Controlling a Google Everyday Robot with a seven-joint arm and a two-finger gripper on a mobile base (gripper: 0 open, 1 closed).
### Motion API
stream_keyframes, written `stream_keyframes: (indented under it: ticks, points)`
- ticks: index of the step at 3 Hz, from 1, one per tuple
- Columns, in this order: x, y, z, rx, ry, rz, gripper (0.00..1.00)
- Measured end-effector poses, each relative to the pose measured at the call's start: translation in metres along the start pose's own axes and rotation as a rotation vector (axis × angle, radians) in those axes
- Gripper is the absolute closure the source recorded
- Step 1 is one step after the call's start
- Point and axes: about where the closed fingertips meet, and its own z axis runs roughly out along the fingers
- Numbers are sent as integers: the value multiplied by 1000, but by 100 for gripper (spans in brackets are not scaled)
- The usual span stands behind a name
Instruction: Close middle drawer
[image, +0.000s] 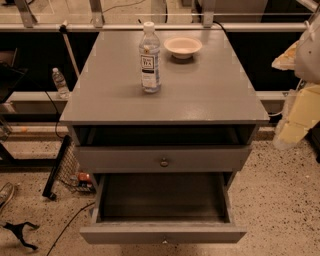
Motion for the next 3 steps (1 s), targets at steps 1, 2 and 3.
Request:
stream_keyframes:
  ticks: [1,2,3]
  points:
    - [0,0,0,0,0,0,0]
    - [8,13,16,-48,7,52,0]
    - [24,43,46,-126,27,138,0]
